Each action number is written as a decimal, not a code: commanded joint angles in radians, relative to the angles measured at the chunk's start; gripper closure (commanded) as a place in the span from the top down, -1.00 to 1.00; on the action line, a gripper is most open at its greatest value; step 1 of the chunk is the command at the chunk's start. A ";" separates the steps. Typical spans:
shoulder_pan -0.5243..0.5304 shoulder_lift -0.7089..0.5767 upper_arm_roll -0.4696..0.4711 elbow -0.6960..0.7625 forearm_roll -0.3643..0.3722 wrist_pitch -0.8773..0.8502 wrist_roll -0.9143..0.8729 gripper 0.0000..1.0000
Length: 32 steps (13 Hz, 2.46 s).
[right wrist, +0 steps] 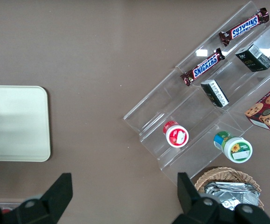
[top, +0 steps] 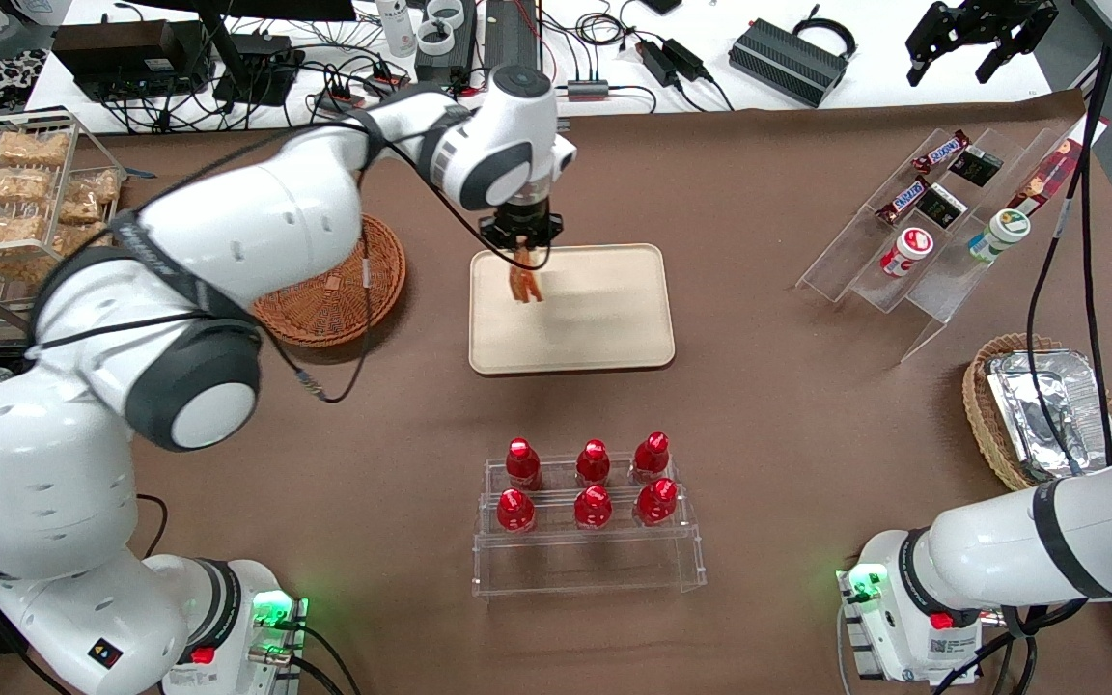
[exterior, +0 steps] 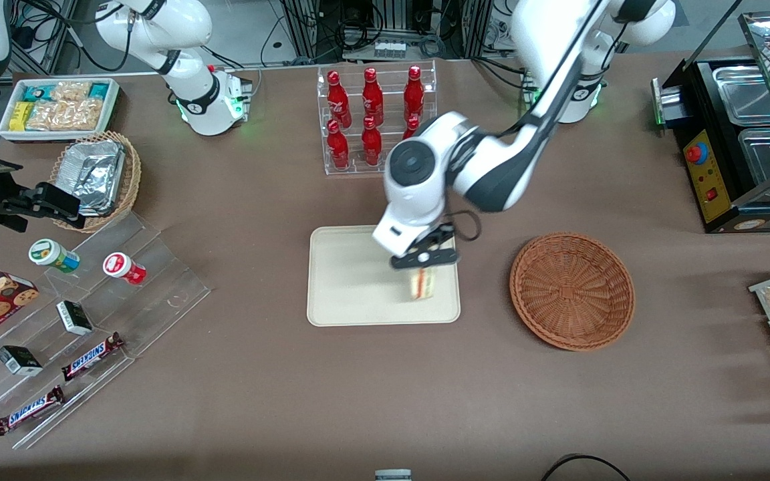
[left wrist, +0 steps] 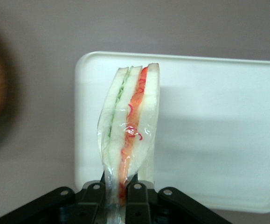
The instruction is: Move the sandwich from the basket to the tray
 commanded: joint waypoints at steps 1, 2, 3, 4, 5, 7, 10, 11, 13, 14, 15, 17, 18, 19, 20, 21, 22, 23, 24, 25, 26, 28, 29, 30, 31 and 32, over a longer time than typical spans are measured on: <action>-0.043 0.092 0.014 0.097 0.013 0.047 -0.037 -1.00; -0.048 0.112 0.015 0.098 0.014 0.062 -0.044 -1.00; -0.052 0.127 0.015 0.100 0.016 0.076 -0.044 -1.00; -0.064 0.140 0.017 0.098 0.017 0.089 -0.044 -1.00; -0.069 0.149 0.018 0.098 0.017 0.095 -0.054 -1.00; -0.077 0.176 0.020 0.123 0.025 0.104 -0.084 -1.00; -0.091 0.203 0.018 0.127 0.108 0.106 -0.182 -0.68; -0.091 0.198 0.017 0.126 0.106 0.106 -0.181 -0.01; -0.088 0.184 0.017 0.127 0.099 0.099 -0.187 0.95; -0.083 0.172 0.015 0.126 0.094 0.098 -0.186 0.97; -0.081 0.164 0.014 0.126 0.094 0.096 -0.186 0.97; -0.078 0.128 0.015 0.126 0.062 0.092 -0.180 0.97; -0.069 0.103 0.017 0.126 0.036 0.089 -0.178 0.98; -0.051 0.069 0.017 0.123 0.021 0.064 -0.178 0.98; -0.025 0.033 0.017 0.124 0.010 0.023 -0.176 0.98; 0.013 -0.019 0.017 0.123 -0.027 -0.021 -0.172 0.98; 0.053 -0.074 0.017 0.117 -0.056 -0.072 -0.167 0.98; 0.099 -0.128 0.017 0.111 -0.067 -0.139 -0.146 0.98; 0.153 -0.182 0.017 0.107 -0.075 -0.228 -0.109 0.98; 0.205 -0.223 0.017 0.107 -0.090 -0.308 -0.059 0.98; 0.248 -0.259 0.017 0.100 -0.098 -0.375 -0.004 0.98; 0.338 -0.329 0.018 0.054 -0.096 -0.443 0.107 0.98; 0.371 -0.369 0.020 0.016 -0.095 -0.454 0.162 0.98; 0.417 -0.412 0.020 -0.027 -0.096 -0.454 0.217 0.98; 0.458 -0.457 0.020 -0.065 -0.096 -0.454 0.271 0.98; 0.503 -0.503 0.020 -0.107 -0.096 -0.456 0.329 0.98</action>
